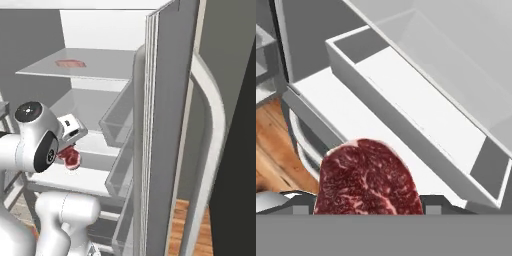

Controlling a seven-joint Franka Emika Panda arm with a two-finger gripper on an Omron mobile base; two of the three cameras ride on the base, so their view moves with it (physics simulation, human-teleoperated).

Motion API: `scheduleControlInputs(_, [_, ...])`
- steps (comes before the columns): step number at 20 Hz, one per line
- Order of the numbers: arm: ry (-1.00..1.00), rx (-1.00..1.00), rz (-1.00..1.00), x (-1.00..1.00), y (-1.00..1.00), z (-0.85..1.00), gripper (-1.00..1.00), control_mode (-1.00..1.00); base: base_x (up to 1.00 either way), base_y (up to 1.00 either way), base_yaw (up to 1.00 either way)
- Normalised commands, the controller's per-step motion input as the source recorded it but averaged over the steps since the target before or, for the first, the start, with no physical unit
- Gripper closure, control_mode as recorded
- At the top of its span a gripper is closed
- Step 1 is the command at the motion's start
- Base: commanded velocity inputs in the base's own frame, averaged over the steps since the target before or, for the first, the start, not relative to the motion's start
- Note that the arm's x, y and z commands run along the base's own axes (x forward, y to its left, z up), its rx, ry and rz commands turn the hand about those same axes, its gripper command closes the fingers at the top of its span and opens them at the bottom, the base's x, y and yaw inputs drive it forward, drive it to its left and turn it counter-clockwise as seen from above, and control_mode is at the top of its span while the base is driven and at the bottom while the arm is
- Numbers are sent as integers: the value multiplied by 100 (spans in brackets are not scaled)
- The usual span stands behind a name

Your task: Place the steak on the counter behind the older steak on the same shelf of the fridge to maintain FIFO order. Close the fridge door when finished.

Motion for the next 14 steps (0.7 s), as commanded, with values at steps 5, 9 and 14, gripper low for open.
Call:
scheduleControlInputs(5, [0, 0, 0, 0, 0, 0, 100, 100, 89, 0, 0])
scheduleControlInputs(9, [0, 0, 0, 0, 0, 0, 100, 100, 90, 0, 0])
scheduleControlInputs(14, [-4, 0, 0, 12, 0, 4, 100, -100, 45, 0, 0])
